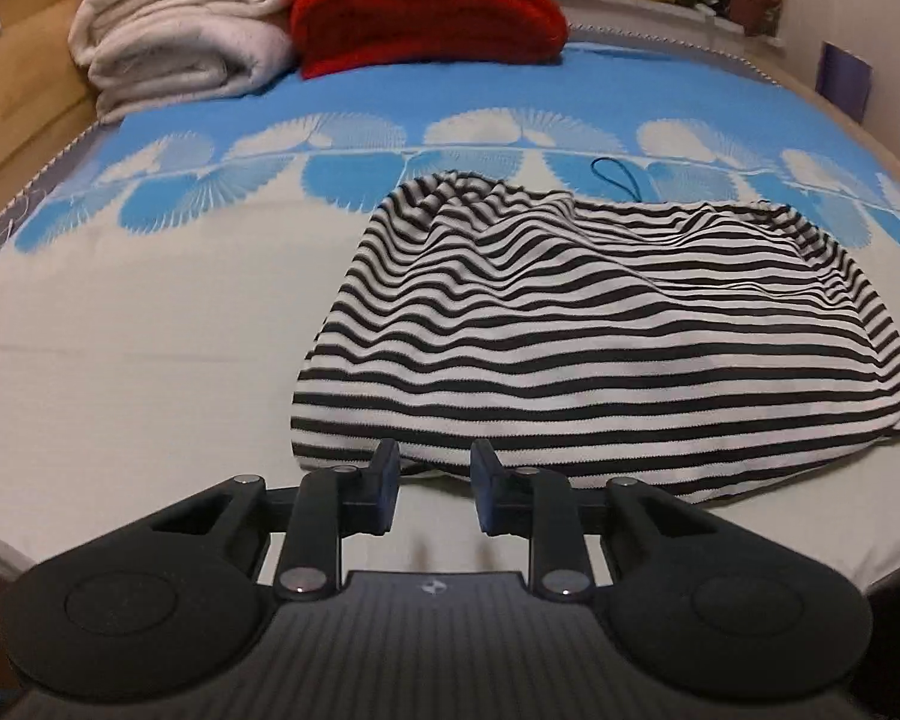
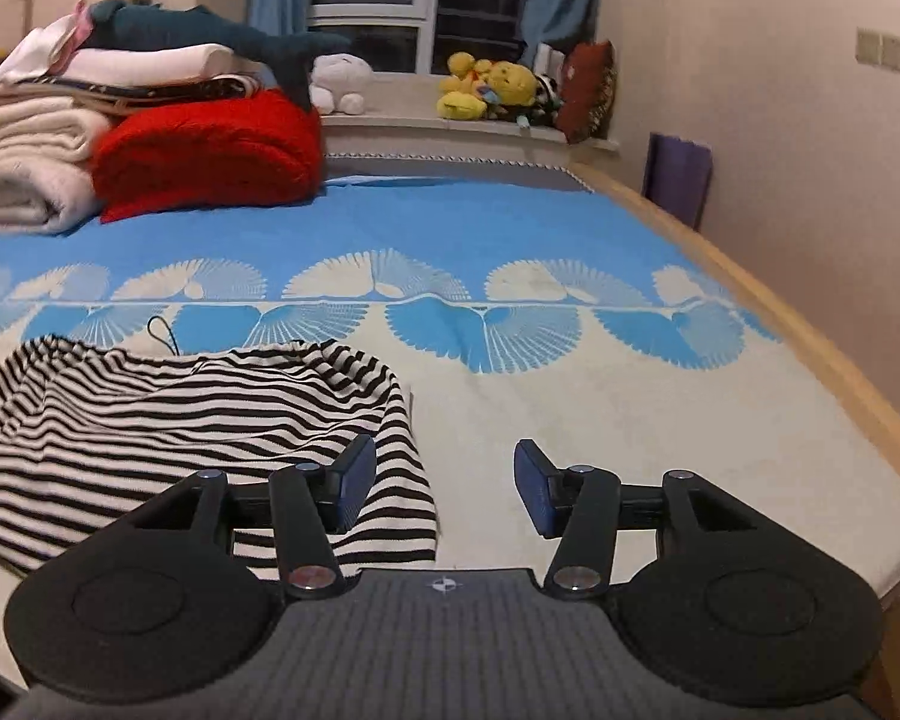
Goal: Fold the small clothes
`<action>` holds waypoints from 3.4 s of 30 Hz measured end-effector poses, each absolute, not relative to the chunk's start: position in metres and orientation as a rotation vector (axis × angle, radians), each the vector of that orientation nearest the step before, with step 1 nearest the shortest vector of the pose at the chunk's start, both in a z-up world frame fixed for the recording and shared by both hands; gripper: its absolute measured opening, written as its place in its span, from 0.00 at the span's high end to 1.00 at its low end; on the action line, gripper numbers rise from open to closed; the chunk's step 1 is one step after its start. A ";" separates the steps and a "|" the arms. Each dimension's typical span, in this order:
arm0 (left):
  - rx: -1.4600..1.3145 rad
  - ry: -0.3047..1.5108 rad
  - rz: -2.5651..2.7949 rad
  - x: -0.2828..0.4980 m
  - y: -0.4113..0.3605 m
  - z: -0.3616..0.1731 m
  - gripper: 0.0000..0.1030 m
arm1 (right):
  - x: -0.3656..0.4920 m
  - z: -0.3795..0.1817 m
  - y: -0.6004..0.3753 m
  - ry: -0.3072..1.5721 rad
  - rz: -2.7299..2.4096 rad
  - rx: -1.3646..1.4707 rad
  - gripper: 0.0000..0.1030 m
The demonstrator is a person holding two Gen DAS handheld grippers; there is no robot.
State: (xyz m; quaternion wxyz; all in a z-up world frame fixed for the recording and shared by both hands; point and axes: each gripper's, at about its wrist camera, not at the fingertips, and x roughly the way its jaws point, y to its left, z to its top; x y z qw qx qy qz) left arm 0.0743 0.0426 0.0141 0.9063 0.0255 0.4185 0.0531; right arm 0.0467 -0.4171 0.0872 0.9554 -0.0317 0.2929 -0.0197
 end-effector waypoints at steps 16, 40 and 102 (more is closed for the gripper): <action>-0.051 0.910 0.174 0.075 0.074 0.003 0.73 | 0.034 0.077 -0.432 0.616 -0.076 -0.094 0.48; -0.416 0.930 0.196 0.084 0.118 -0.001 0.73 | 0.043 0.068 -0.421 0.643 -0.072 -0.119 0.48; 0.170 0.599 -0.086 0.170 -0.217 0.108 0.92 | 0.061 0.058 -0.549 0.763 -0.350 0.237 0.70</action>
